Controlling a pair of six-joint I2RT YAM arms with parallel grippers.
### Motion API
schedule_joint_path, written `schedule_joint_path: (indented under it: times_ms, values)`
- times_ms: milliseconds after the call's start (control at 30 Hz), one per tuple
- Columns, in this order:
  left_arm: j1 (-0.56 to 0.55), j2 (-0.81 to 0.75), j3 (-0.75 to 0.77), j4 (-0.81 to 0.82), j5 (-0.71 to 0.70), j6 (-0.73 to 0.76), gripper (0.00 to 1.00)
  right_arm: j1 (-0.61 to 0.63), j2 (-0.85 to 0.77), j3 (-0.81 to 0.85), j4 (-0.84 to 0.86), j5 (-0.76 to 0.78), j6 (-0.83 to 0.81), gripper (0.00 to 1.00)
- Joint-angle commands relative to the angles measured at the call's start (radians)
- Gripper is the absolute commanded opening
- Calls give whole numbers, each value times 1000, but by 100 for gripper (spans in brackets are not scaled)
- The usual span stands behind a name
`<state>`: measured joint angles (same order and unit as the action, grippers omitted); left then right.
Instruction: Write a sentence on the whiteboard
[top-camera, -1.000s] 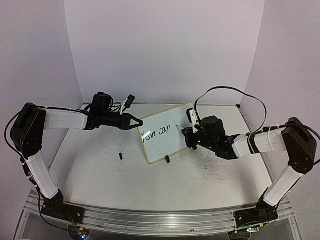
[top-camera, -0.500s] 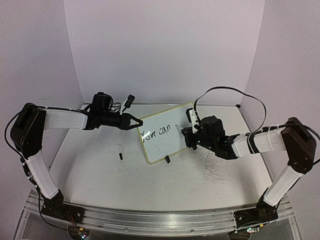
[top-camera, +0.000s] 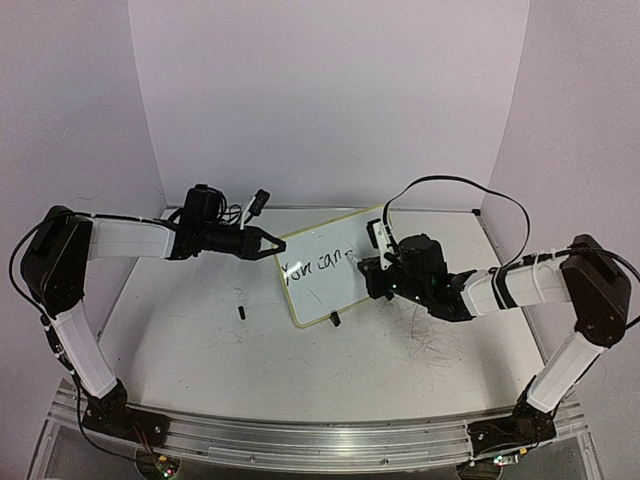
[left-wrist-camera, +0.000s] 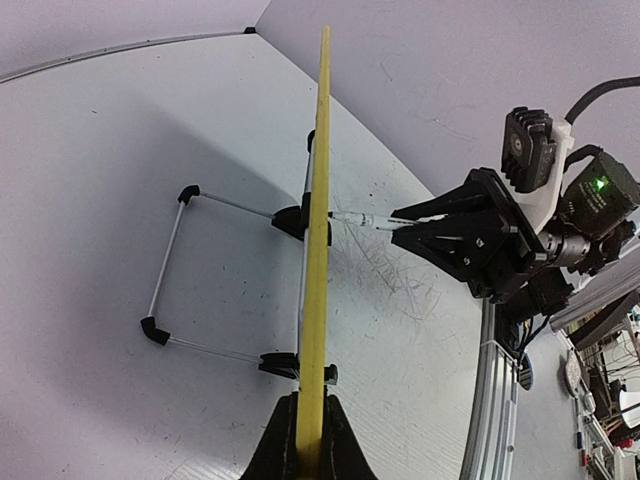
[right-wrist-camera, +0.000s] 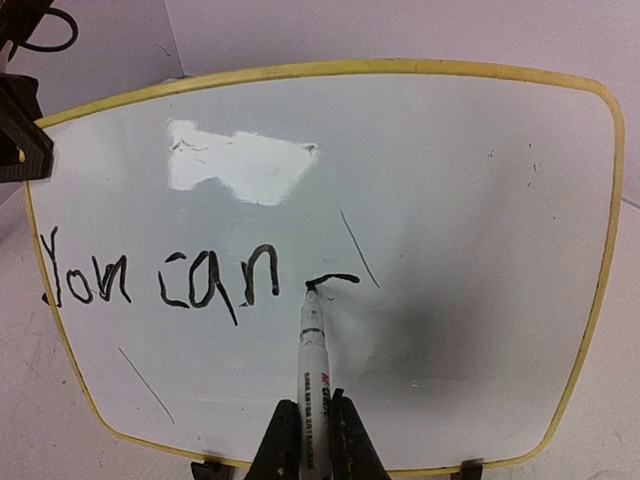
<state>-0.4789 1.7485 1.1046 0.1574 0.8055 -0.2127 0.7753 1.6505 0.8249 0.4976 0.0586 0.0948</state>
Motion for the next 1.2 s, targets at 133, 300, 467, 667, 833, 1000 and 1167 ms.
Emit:
schedule_joint_path:
  times_ms: [133,300,467,667,833,1000,1167]
  values:
    - [5,-24,-2,-21,-2,19,0,5,-4,-4,-8,57,19,0]
    - [5,-27,-3,-21,-3,19,0,4,-4,-3,-9,71,23,0]
    - [5,-27,-2,-21,-1,20,0,4,2,0,-12,60,21,0]
    - [4,-24,-2,-22,0,20,0,4,15,14,-12,35,6,0]
    - [5,-24,-2,-22,-1,19,0,4,21,17,-23,18,0,0]
    - [5,-24,-1,-21,-1,19,0,4,23,12,-53,15,5,0]
    - [5,-26,-3,-21,-2,19,0,4,23,11,-72,23,2,0]
